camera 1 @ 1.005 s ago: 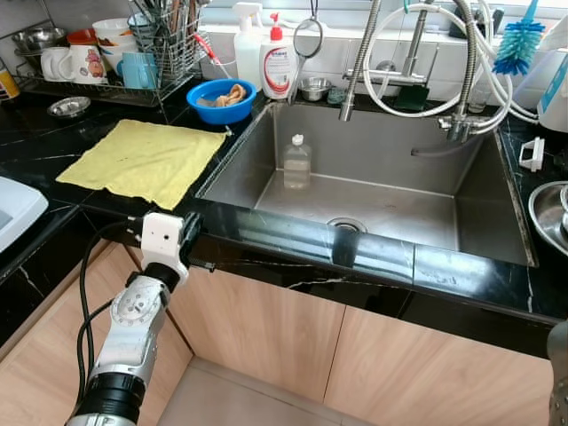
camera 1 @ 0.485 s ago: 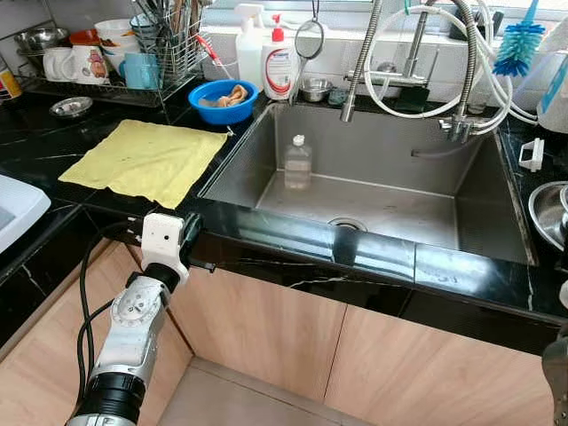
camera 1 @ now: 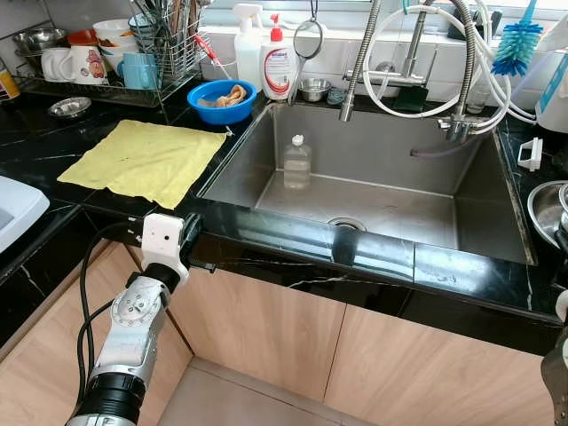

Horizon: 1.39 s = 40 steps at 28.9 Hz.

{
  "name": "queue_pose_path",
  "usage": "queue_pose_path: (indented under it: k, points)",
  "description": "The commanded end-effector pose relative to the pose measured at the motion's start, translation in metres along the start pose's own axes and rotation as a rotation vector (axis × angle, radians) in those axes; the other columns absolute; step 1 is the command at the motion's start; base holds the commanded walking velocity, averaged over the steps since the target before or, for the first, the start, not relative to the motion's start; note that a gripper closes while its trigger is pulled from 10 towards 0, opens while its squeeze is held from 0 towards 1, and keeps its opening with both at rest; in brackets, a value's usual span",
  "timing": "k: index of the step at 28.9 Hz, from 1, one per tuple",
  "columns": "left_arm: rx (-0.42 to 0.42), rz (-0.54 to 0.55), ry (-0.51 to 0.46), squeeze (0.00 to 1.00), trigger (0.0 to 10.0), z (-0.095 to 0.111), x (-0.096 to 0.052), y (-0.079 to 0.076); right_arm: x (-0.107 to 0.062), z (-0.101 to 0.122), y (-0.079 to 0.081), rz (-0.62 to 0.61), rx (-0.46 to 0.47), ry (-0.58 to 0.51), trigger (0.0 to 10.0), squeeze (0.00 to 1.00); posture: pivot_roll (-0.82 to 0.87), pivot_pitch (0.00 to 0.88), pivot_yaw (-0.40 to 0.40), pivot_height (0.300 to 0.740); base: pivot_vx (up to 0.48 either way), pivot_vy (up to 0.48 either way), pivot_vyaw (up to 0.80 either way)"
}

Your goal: Kitchen organization

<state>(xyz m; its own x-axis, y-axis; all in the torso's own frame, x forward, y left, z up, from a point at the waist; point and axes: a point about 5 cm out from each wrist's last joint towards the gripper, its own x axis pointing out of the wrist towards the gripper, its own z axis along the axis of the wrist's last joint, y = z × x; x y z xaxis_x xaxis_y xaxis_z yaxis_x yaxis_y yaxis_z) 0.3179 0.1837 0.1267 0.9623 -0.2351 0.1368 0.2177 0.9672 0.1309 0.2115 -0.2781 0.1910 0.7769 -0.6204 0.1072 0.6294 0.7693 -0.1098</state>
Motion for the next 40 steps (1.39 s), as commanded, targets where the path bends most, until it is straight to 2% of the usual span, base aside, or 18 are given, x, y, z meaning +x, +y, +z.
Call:
queue_pose_path:
  k: [1, 3, 4, 5, 6, 7, 40]
  points:
    - [0.009, -0.003, 0.010, 0.00, 10.0, -0.003, -0.002, 0.001, 0.001, -0.003, 0.001, -0.006, 0.002, 0.031, 10.0, 0.00, -0.04, 0.000, 0.047, 0.740, 0.000, 0.000, 0.00]
    - [0.009, -0.003, 0.010, 0.00, 10.0, -0.003, -0.002, 0.001, 0.001, -0.004, 0.001, -0.009, 0.017, 0.032, 9.7, 0.00, -0.04, 0.000, 0.047, 0.740, 0.000, 0.000, 0.00]
    - [0.010, -0.003, 0.010, 0.00, 10.0, -0.003, -0.002, 0.001, 0.001, -0.004, 0.001, -0.010, 0.019, 0.033, 4.3, 0.00, -0.04, 0.000, 0.047, 0.740, 0.000, 0.000, 0.00]
    - [0.011, -0.003, 0.010, 0.00, 10.0, -0.003, -0.002, 0.001, 0.001, -0.004, 0.001, -0.010, 0.018, 0.032, 3.6, 0.00, -0.04, 0.000, 0.047, 0.740, 0.000, 0.000, 0.00]
    - [0.011, -0.003, 0.009, 0.00, 10.0, -0.003, -0.002, 0.001, 0.001, -0.004, 0.001, -0.010, 0.018, 0.033, 3.6, 0.00, -0.04, 0.000, 0.047, 0.740, 0.000, 0.000, 0.00]
    - [0.012, -0.003, 0.009, 0.00, 10.0, -0.003, -0.002, 0.001, 0.001, -0.003, 0.002, -0.008, 0.018, 0.032, 0.0, 0.00, -0.04, 0.000, 0.046, 0.740, 0.000, 0.000, 0.00]
    - [0.018, 0.007, 0.004, 0.00, 10.0, 0.000, 0.002, 0.004, 0.009, 0.012, 0.004, -0.016, 0.065, -0.024, 0.0, 0.00, -0.04, 0.000, 0.053, 0.740, 0.000, 0.000, 0.00]
